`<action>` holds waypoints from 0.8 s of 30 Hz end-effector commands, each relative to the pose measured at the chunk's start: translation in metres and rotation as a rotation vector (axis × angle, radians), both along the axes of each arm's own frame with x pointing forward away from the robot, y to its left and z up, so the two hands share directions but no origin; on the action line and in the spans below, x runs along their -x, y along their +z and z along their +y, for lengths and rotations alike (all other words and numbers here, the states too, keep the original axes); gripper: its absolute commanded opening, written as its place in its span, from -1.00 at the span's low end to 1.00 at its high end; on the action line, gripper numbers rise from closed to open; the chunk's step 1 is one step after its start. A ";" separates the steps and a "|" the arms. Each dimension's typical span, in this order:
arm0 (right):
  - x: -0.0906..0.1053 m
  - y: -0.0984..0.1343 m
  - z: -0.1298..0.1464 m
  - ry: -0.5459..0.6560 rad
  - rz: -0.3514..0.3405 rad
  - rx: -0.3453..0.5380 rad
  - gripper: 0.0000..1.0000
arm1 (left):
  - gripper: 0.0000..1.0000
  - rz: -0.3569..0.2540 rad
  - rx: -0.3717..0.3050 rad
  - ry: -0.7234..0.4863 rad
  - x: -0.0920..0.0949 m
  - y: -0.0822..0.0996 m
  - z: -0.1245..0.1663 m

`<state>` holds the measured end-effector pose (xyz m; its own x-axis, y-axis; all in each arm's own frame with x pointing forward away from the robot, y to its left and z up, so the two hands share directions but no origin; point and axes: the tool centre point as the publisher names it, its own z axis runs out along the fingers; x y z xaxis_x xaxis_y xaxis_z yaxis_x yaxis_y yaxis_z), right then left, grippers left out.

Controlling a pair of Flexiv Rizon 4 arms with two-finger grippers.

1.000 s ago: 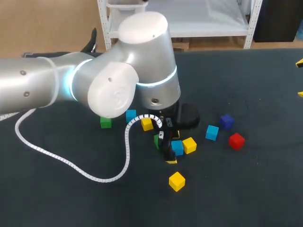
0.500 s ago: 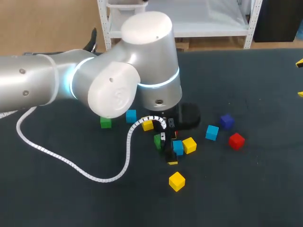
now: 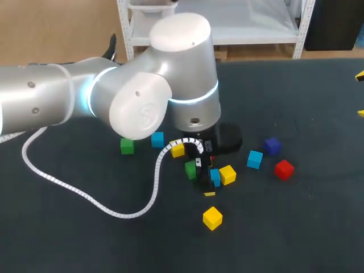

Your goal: Place the blue cubes, place green cubes on the blue cubes, place the yellow cubes on the green cubes, then place the red cubes on the yellow cubes, and place purple cube on the red cubes.

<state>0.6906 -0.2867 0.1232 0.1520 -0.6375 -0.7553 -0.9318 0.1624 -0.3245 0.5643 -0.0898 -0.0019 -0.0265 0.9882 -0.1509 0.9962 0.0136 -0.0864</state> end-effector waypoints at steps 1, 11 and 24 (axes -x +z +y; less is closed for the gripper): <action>0.001 0.000 0.000 -0.001 -0.002 0.000 1.00 | 0.38 -0.002 -0.006 0.002 -0.001 0.000 -0.002; 0.001 0.000 0.000 -0.001 -0.002 0.000 1.00 | -0.17 -0.006 -0.004 0.006 -0.001 0.000 -0.003; 0.001 0.000 0.000 -0.001 -0.002 0.000 1.00 | -1.00 -0.043 0.002 0.002 -0.003 0.021 -0.005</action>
<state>0.6906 -0.2867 0.1232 0.1520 -0.6375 -0.7553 -0.9318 0.1623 -0.3245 0.5697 -0.0965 0.0100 -0.0199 0.9867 -0.1616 0.9987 0.0121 -0.0493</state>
